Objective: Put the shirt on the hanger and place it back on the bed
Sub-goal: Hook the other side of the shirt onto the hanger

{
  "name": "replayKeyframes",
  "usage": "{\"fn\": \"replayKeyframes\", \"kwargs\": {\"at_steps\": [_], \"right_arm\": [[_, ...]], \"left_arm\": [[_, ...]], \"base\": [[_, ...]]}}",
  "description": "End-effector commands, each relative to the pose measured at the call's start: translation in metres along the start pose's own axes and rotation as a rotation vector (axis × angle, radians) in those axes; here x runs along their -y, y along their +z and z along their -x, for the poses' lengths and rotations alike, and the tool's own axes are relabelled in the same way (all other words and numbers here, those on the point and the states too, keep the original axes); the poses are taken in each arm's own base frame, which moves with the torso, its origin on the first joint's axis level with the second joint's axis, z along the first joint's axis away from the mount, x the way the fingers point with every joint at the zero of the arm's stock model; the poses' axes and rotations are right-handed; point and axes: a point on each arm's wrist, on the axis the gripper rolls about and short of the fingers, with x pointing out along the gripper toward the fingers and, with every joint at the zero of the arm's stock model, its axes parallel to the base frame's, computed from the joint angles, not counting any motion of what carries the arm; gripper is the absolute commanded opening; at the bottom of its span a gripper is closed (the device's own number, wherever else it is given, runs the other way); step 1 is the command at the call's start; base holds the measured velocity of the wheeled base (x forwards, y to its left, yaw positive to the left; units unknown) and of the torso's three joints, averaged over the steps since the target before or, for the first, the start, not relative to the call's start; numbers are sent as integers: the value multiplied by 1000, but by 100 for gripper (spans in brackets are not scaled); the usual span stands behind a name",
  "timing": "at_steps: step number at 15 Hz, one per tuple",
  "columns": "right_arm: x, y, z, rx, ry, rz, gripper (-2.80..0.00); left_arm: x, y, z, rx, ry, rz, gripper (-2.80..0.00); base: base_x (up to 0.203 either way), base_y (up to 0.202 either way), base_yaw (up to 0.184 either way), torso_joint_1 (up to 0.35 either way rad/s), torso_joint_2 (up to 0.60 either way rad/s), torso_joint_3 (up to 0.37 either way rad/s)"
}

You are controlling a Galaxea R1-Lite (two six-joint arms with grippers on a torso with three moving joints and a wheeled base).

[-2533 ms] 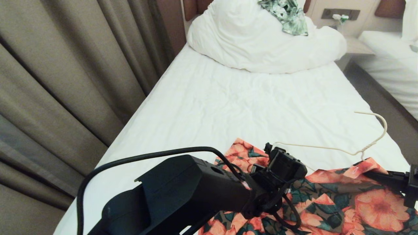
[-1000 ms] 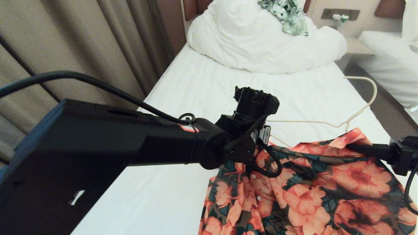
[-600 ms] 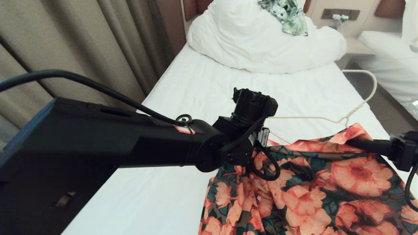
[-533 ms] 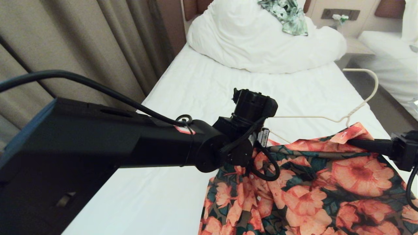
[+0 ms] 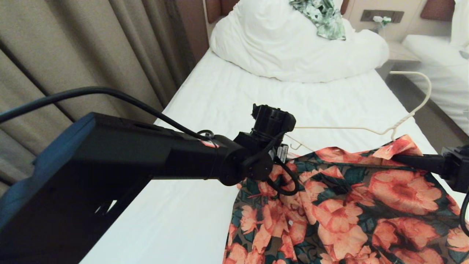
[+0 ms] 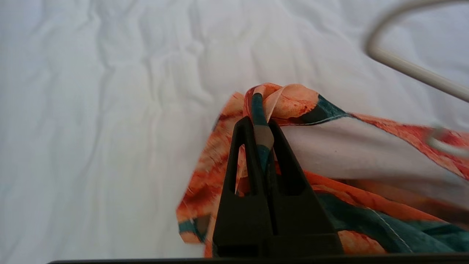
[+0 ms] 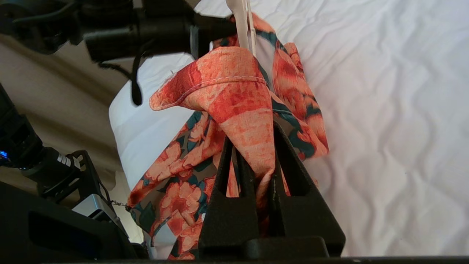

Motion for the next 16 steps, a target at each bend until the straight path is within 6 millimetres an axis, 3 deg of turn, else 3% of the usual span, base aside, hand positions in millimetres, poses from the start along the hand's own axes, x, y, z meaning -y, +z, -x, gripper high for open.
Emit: {"fn": "replayKeyframes", "kwargs": {"at_steps": [1,3,7,12,16], "right_arm": [[-1,-1,0,-2,8,-3,-280],[-2,-2,-2,-6,26,-6,-280],[-2,-5,-8,-20,45,-17,-280],[0,-4,-12,-24,59,-19,-280],[-7,17,-21,-4,106,-20,-280]], "left_arm": [[-4,-1,-10,-1,21,3,-280],[-8,4,-14,17,31,2,-280],[-11,25,1,74,18,34,-280],[5,56,60,173,-83,66,-280],[26,66,117,221,-201,60,-280]], "base": [[0,0,0,0,0,0],[0,0,0,0,0,0],[0,0,0,0,0,0],[0,0,0,0,0,0],[0,0,0,0,0,0]]}}
